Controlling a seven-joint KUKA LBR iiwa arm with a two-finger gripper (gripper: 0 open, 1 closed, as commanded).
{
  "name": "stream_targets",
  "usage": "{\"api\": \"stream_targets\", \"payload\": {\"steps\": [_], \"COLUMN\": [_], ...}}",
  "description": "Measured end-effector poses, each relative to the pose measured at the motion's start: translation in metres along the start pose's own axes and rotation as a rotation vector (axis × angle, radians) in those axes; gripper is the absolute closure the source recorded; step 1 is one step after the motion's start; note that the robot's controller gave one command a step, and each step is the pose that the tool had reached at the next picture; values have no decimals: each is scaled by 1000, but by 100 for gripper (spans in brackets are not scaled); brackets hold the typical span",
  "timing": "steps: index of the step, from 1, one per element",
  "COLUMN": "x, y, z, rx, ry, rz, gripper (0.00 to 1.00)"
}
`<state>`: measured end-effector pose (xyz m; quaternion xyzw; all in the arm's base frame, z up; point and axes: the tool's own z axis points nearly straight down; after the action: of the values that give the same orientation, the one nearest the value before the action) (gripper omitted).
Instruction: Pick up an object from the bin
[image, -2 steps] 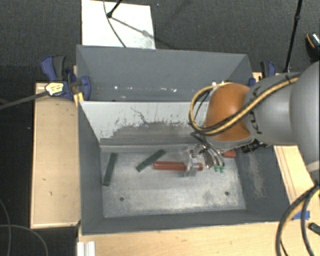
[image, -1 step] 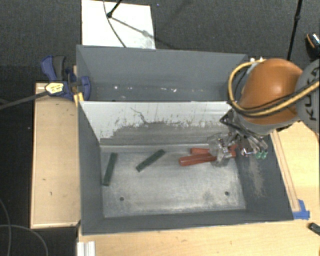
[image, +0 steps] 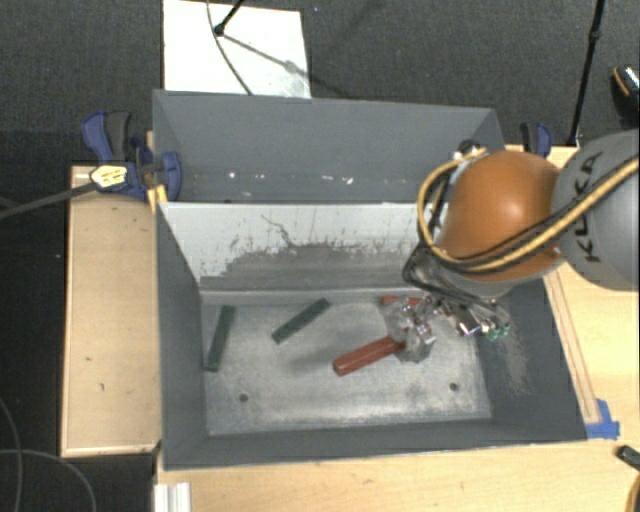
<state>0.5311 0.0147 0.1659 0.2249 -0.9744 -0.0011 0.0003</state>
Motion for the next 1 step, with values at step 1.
{"api": "stream_targets", "payload": {"steps": [1], "x": [0], "y": [-2], "z": [-1], "rx": [2], "ry": [-2], "rz": [4], "gripper": [0]}}
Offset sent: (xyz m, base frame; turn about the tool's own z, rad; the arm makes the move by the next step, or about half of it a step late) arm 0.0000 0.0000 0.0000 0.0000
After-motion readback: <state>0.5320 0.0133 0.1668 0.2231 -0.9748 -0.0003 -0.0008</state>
